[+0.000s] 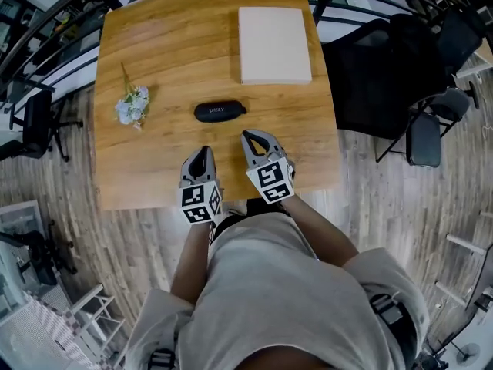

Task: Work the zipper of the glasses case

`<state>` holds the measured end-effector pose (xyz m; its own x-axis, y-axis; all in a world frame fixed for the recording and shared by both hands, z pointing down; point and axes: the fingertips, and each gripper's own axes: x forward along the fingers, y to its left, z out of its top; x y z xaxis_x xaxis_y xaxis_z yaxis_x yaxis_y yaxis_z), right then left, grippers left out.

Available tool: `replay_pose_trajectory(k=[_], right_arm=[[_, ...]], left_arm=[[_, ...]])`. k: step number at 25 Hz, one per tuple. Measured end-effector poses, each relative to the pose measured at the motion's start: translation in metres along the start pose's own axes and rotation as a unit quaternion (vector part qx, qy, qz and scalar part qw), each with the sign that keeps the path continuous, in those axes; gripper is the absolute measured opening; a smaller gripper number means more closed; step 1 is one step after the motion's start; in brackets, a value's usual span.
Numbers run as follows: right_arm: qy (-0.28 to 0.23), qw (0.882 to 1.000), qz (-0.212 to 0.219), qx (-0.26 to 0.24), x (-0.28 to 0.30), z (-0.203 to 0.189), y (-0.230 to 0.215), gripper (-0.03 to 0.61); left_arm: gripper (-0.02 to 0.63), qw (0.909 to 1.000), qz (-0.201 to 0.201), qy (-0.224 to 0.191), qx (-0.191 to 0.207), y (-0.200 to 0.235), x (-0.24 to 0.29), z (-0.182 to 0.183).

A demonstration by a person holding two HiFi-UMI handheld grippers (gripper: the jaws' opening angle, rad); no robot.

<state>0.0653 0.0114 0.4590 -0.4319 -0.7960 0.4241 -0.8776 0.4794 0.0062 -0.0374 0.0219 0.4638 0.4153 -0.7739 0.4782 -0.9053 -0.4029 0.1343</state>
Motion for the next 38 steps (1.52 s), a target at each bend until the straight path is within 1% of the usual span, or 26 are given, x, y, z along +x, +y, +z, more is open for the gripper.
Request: replay_pose_trajectory(k=[2, 5, 9, 13, 15, 18, 20, 24, 30, 38], right_arm=[[-0.015, 1.0, -0.011, 0.013, -0.012, 0.013, 0.013, 0.025], [-0.051, 0.998, -0.027, 0.017, -0.034, 0.043, 0.026, 0.025], [-0.103, 0.993, -0.049, 0.018, -0.066, 0.086, 0.037, 0.025], [-0.153, 0.986, -0.07, 0.002, -0.099, 0.126, 0.051, 0.025], [-0.166, 0.983, -0.079, -0.012, -0.109, 0.14, 0.057, 0.025], [-0.176, 0.98, -0.087, -0.023, -0.112, 0.149, 0.059, 0.025], [-0.179, 0.98, -0.088, -0.024, -0.112, 0.152, 0.06, 0.025], [-0.18, 0.979, -0.094, -0.026, -0.118, 0.155, 0.064, 0.025], [-0.179, 0.978, -0.105, -0.025, -0.121, 0.161, 0.05, 0.025], [-0.179, 0.977, -0.11, -0.026, -0.124, 0.154, 0.046, 0.025]], left_arm=[[0.028, 0.9997, -0.004, -0.019, 0.013, 0.002, -0.019, 0.013], [0.028, 0.998, -0.005, -0.057, 0.028, 0.006, -0.047, 0.038], [0.028, 0.9928, -0.006, -0.11, 0.048, 0.007, -0.083, 0.074], [0.028, 0.9847, -0.015, -0.165, 0.053, 0.008, -0.123, 0.107], [0.026, 0.9807, -0.016, -0.185, 0.062, 0.009, -0.138, 0.122], [0.025, 0.9756, -0.016, -0.205, 0.077, 0.01, -0.149, 0.135], [0.025, 0.974, -0.013, -0.211, 0.082, 0.013, -0.152, 0.138], [0.025, 0.9745, -0.016, -0.211, 0.076, 0.017, -0.158, 0.137], [0.025, 0.9741, -0.02, -0.213, 0.074, 0.021, -0.155, 0.146], [0.025, 0.9744, -0.018, -0.208, 0.082, 0.019, -0.151, 0.141]])
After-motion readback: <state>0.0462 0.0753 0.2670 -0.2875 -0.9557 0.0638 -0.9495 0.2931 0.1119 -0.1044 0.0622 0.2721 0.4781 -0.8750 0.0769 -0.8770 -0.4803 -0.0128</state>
